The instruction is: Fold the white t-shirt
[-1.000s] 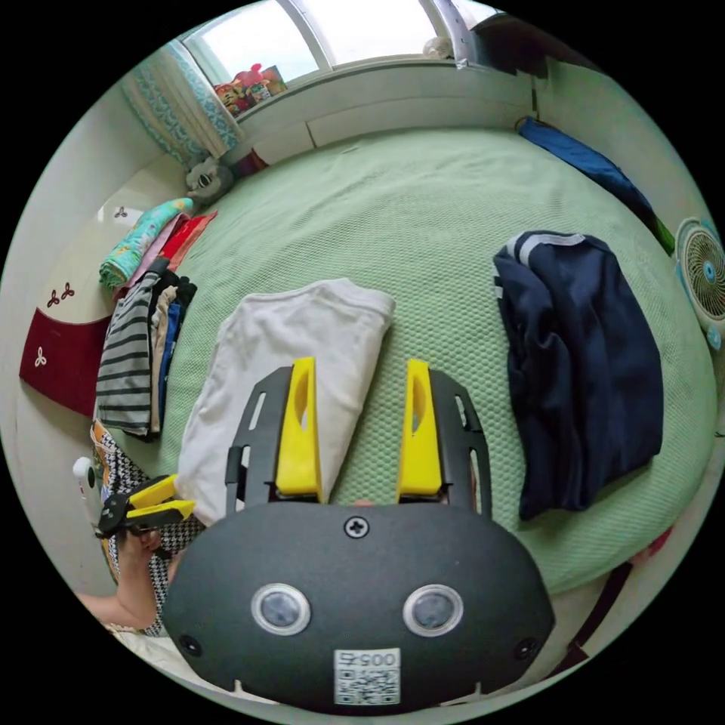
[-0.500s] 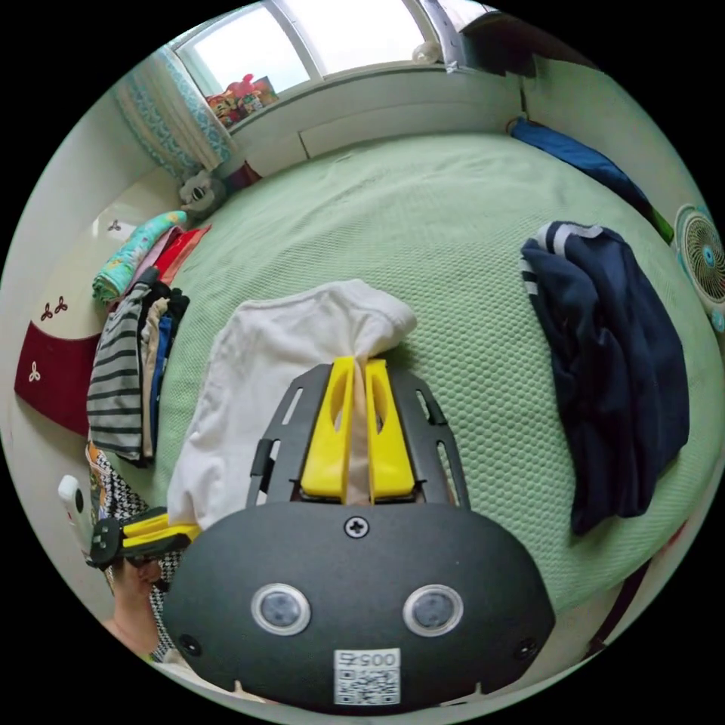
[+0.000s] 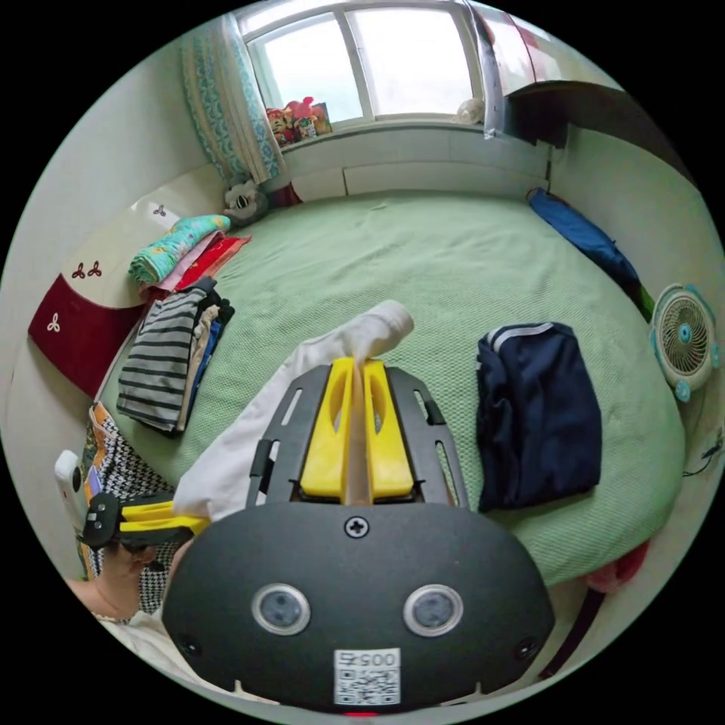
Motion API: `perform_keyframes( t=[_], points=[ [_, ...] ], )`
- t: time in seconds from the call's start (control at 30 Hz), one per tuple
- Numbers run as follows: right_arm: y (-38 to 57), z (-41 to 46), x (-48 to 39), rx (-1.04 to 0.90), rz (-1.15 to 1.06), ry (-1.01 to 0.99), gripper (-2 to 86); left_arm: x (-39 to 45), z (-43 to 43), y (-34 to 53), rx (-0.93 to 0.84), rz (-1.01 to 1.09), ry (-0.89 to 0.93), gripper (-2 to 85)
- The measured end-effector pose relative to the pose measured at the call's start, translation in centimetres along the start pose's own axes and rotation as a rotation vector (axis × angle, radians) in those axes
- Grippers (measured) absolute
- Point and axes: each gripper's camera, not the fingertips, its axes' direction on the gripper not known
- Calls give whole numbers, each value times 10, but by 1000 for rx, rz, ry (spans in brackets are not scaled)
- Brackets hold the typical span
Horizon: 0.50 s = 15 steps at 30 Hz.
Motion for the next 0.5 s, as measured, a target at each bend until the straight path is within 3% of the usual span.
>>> perform_keyframes(
  t=[0.3,0.37,0.43,0.5],
  points=[
    [-42,-101,76,66,-28,227,-4,88,33,-53,190,18,165,59],
    [-57,-108,99,63,17,276,18,104,59,-70,222,-20,174,61],
    [-68,-111,141,6,196,316,49,114,97,-86,209,-79,183,63],
    [-54,-115,169,31,318,232,58,116,155,-97,99,-166,192,64]
  ],
)
